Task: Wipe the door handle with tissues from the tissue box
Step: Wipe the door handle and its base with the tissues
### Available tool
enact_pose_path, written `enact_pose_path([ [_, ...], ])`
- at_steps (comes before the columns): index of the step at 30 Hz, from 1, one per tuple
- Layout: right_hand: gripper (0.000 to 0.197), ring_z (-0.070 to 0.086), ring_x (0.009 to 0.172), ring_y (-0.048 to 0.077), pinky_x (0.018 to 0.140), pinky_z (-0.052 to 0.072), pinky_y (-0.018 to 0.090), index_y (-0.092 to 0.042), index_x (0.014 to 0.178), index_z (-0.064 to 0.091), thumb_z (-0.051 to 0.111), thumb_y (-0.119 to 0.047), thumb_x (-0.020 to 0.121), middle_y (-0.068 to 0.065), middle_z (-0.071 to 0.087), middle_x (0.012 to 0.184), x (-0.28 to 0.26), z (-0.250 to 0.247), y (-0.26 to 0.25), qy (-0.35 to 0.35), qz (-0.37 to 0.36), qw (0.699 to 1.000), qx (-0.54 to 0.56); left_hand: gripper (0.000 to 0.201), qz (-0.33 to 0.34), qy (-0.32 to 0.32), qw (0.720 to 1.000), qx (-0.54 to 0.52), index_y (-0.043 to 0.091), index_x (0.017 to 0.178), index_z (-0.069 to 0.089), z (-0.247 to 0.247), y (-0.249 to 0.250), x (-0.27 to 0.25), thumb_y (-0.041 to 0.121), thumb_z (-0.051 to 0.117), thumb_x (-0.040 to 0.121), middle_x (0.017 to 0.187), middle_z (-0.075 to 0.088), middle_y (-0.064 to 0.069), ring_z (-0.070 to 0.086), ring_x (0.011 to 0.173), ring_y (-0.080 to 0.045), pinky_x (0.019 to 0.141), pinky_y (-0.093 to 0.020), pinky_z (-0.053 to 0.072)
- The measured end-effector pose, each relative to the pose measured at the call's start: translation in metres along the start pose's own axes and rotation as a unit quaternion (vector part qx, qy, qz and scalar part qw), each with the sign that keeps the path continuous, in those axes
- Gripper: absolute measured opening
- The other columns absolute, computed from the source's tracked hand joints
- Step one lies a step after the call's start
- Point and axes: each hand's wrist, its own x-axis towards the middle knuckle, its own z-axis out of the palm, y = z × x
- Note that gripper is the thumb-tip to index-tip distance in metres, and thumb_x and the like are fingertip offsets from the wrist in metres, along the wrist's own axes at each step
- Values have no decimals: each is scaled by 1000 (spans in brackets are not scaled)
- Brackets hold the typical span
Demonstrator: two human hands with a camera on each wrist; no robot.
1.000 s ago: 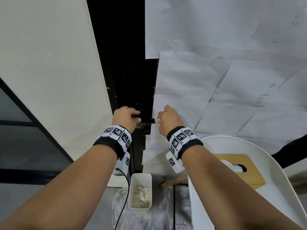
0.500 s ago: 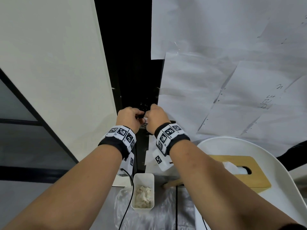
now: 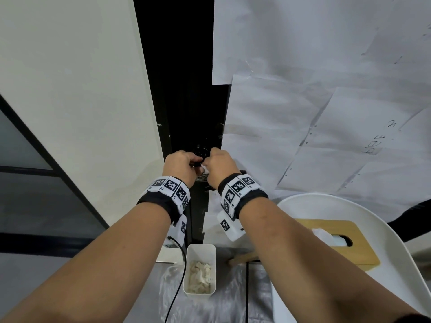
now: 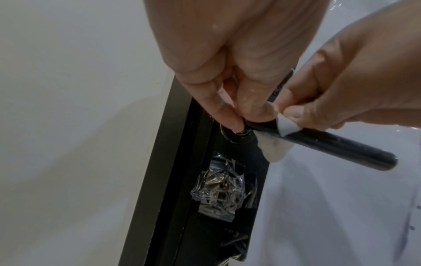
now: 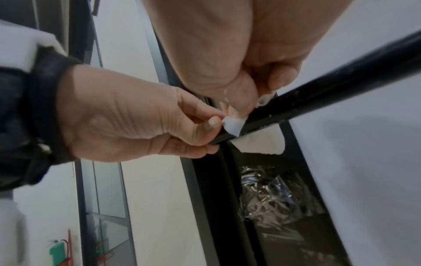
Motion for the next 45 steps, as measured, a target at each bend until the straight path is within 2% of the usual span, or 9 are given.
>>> enact_pose_path([
  [8, 31, 46, 102, 30, 79, 44, 33, -5, 107, 66, 48, 3, 83, 13, 45, 111, -22, -7, 32, -1, 73, 997, -23, 28, 0, 3, 1000, -31, 18, 106, 73, 1, 0, -4, 16, 76, 79, 104, 63, -2, 64, 87, -18, 81, -24, 49],
  [12, 14, 45, 100, 30, 78, 46, 35, -2, 87, 64, 54, 4, 80, 13, 44, 110, -17, 0, 5, 18, 50, 999, -10, 26, 3, 12, 1000, -25, 17, 103, 74, 2, 3, -4, 13, 76, 78, 103, 64, -3, 65, 88, -21, 82, -28, 52],
  [17, 15, 45, 98, 29, 73, 41, 32, -2, 87, 62, 52, 6, 80, 12, 45, 109, -18, 3, 3, 42, 32, 999, -5, 26, 8, 12, 1000, -13, 16, 104, 74, 1, 5, -4, 12, 76, 78, 105, 65, -6, 64, 92, -22, 83, -28, 51],
  [22, 28, 47, 99, 28, 78, 44, 32, -3, 106, 66, 51, 3, 84, 11, 45, 110, -28, -3, 34, 29, 81, 996, -6, 27, -10, -2, 1000, -27, 18, 107, 72, 0, 4, -5, 15, 75, 80, 109, 62, -3, 63, 93, -20, 83, -27, 50],
  [30, 14, 46, 101, 29, 80, 47, 35, 0, 89, 65, 55, 5, 81, 13, 46, 111, -15, 4, -2, 48, 41, 998, -14, 25, 11, 7, 1000, -1, 17, 104, 73, 2, 5, -3, 11, 73, 79, 105, 63, -8, 64, 92, -25, 83, -36, 54],
  [34, 14, 46, 99, 30, 76, 45, 36, 0, 86, 64, 52, 7, 80, 14, 46, 108, -19, 5, 2, 58, 31, 998, -21, 26, 10, 7, 1000, 3, 17, 105, 73, 2, 4, -3, 12, 74, 79, 106, 63, -8, 63, 93, -25, 83, -33, 53],
  [40, 23, 53, 95, 27, 71, 41, 29, -4, 97, 68, 49, 3, 87, 8, 43, 101, -42, 3, 56, 56, 148, 987, 15, 28, 1, -7, 1000, 2, 17, 110, 71, 3, 4, -4, 14, 72, 82, 108, 59, -6, 61, 97, -24, 84, -32, 51],
  [43, 30, 54, 115, 28, 91, 43, 30, -11, 122, 63, 48, -14, 95, 12, 53, 122, -45, 5, 60, 63, 229, 961, 138, 28, 2, -6, 1000, -2, 17, 110, 71, 3, 4, -5, 15, 72, 82, 108, 60, -7, 61, 96, -24, 85, -33, 52],
  [45, 30, 55, 116, 29, 95, 43, 29, -7, 119, 63, 49, -17, 95, 13, 60, 122, -45, 7, 57, 80, 268, 942, 186, 28, 0, -5, 1000, -2, 17, 111, 71, 3, 4, -6, 16, 72, 83, 109, 60, -6, 62, 96, -24, 85, -32, 51],
])
